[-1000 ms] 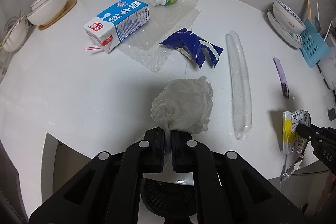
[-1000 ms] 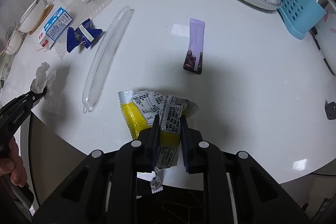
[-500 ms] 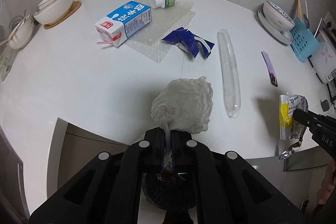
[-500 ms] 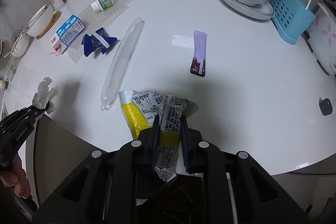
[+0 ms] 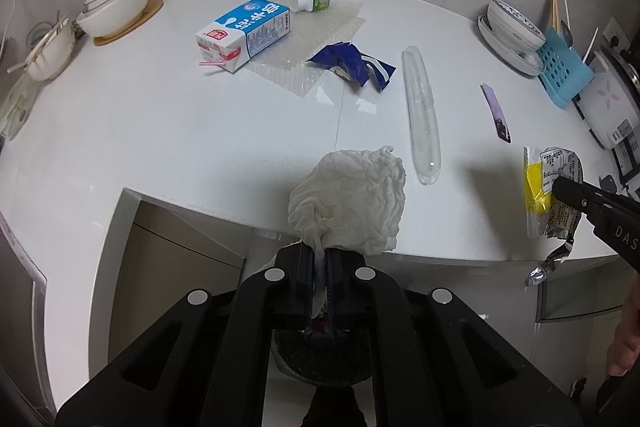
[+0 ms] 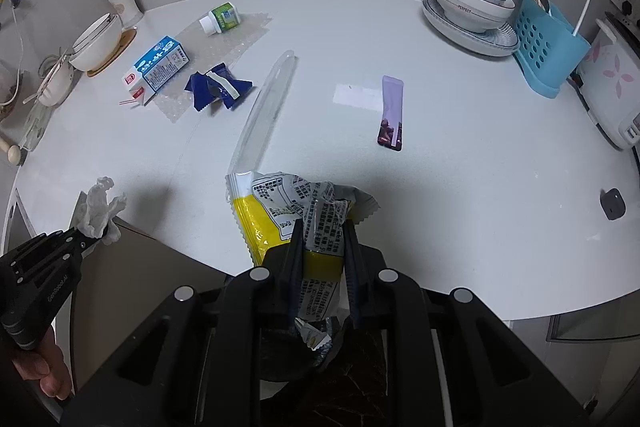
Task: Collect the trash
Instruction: 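Carry the tissue and yellow wrapper down over the wastebasket, then open the right tool to drop the yellow wrapper while the left tool holds the tissue above the basket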
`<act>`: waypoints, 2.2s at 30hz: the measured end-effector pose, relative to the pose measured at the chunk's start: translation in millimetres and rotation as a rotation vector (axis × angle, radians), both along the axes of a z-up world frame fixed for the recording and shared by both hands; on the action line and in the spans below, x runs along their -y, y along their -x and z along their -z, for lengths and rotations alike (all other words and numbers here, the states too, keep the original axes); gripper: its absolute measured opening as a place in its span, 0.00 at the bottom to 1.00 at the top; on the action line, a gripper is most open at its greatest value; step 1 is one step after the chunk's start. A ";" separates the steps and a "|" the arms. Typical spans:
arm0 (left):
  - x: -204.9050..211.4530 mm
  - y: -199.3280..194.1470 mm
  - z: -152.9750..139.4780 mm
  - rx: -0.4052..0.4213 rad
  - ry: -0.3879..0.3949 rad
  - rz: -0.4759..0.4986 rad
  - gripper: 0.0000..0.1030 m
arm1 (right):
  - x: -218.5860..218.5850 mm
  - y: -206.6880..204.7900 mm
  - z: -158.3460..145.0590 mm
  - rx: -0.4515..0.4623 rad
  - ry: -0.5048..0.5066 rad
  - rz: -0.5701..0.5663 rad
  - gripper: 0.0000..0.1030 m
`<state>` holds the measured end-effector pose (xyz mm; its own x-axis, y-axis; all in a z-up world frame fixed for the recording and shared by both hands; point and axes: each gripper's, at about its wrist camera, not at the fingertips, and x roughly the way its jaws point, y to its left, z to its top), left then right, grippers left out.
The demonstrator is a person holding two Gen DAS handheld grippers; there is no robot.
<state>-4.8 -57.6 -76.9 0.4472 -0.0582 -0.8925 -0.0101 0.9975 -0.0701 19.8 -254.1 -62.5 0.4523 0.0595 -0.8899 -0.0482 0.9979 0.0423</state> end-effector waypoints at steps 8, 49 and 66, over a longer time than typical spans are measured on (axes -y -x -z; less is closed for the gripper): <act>-5.4 28.8 3.0 -0.011 0.009 -0.007 0.04 | -12.4 16.6 1.5 0.009 -0.008 -0.028 0.17; -35.4 100.6 134.4 -0.169 0.085 -0.067 0.04 | -55.4 83.8 128.4 -0.128 -0.007 -0.177 0.17; -43.2 112.4 183.4 -0.231 0.105 -0.085 0.04 | -58.9 77.2 204.9 -0.217 -0.022 -0.187 0.17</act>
